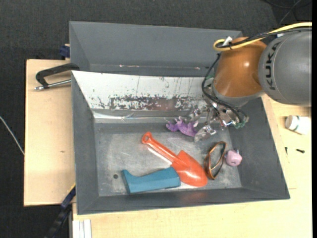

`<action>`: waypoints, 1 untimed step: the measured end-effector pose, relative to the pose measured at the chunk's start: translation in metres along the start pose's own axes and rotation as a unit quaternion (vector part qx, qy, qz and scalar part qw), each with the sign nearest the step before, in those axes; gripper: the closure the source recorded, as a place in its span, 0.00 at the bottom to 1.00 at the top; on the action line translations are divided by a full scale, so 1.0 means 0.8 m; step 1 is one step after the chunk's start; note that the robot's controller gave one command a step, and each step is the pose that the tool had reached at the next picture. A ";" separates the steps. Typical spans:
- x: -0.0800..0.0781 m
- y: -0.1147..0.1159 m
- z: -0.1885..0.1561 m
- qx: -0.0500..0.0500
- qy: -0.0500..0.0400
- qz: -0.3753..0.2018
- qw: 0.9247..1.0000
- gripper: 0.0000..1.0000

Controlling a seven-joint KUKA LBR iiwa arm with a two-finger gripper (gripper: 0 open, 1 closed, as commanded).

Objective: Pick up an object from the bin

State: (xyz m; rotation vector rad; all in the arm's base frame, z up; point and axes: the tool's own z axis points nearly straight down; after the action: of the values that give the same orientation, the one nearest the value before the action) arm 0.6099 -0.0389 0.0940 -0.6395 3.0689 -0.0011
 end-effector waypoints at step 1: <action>-0.003 0.000 -0.047 0.000 -0.001 0.001 1.000 1.00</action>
Offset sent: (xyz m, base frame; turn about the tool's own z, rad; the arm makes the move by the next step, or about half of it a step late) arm 0.0001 0.0001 0.0661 0.0000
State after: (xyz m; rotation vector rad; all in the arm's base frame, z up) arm 0.6118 -0.0382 0.1312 -0.6347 3.0682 -0.0018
